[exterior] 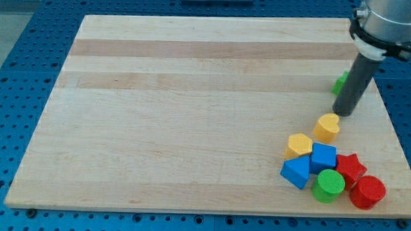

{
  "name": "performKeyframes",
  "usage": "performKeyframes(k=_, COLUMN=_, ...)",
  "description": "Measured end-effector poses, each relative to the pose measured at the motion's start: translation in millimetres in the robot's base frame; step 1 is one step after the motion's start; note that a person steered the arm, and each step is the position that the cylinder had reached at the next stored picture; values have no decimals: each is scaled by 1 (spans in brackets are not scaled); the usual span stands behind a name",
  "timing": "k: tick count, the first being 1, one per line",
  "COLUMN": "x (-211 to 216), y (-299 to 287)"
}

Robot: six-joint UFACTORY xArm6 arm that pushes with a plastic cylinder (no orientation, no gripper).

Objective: Slide the red circle slightly left

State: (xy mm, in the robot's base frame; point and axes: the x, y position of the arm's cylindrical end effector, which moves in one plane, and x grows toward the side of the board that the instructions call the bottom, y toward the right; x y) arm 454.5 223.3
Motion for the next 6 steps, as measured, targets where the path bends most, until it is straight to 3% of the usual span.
performKeyframes(k=1, x=7, y=37)
performKeyframes(k=2, x=62, y=63)
performKeyframes(k=3, x=115, y=56)
performKeyframes(k=4, x=137, y=18)
performKeyframes(k=6, x=148, y=16)
